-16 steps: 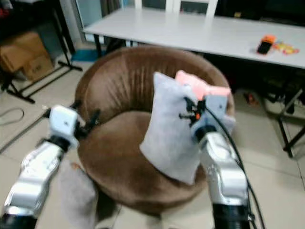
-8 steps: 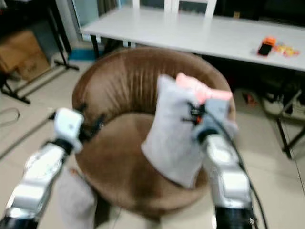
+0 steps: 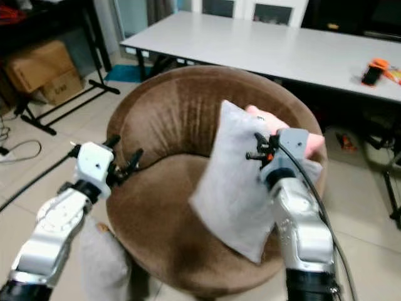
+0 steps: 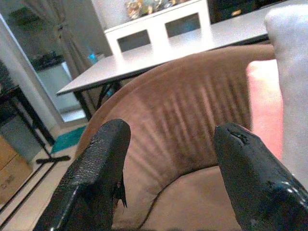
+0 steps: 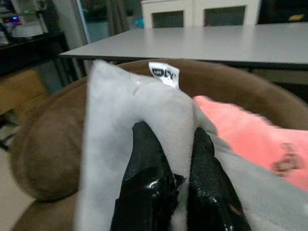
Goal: Move the pillow to the sofa from floor
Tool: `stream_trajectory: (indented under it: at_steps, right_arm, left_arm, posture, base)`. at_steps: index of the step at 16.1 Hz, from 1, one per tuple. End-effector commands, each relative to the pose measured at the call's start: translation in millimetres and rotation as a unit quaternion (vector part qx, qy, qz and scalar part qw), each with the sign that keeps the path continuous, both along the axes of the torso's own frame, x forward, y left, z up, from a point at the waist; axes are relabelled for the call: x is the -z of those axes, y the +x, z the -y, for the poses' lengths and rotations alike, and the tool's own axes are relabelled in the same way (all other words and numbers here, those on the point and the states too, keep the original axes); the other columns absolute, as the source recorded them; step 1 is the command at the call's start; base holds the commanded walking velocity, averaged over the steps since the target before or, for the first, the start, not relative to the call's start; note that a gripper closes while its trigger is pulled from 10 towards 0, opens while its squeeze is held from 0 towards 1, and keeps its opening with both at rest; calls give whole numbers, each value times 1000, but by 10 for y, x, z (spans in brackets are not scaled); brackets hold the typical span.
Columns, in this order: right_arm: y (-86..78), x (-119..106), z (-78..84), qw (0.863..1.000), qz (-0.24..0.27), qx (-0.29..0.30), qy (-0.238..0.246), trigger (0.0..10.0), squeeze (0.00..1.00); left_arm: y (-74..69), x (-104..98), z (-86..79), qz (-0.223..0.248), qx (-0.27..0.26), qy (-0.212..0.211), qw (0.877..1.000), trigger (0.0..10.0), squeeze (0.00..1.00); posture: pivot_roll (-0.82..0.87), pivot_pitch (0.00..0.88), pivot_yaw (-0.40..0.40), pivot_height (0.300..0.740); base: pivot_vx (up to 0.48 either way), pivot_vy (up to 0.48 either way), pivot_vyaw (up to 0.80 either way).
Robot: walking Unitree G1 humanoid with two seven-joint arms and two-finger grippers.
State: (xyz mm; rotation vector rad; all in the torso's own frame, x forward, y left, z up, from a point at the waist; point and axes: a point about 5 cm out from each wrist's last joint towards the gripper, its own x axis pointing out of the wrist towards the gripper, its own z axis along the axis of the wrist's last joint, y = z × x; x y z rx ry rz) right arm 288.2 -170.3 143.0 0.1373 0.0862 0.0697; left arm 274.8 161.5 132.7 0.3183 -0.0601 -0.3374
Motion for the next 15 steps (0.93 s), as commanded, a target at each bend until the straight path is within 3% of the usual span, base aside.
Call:
stream_trajectory:
  at_steps: [1, 8, 11, 15]
  right_arm:
    - [15, -105, 20, 1000, 23, 3, -3, 10000, 0]
    - [7, -90, 31, 1000, 13, 2, -1, 10000, 0]
    - [0, -98, -52, 998, -21, -28, 51, 10000, 0]
    - [-48, -87, -236, 989, -85, -105, 65, 10000, 0]
  left_arm:
    - [13, -13, 11, 1, 4, -1, 1000, 10000, 0]
    - [18, -9, 26, 0, 6, -4, 1000, 10000, 0]
    - [-44, 30, 57, -26, 60, -1, 998, 10000, 0]
    - [-142, 82, 8, -69, 122, 17, 990, 10000, 0]
  posture:
    - [-11, 0, 5, 740]
    - [-12, 0, 3, 740]
    - [-11, 0, 2, 740]
    - [-11, 0, -1, 740]
  base:
    - [289, 0, 0]
    - [291, 0, 0]
    - [0, 0, 0]
    - [0, 0, 0]
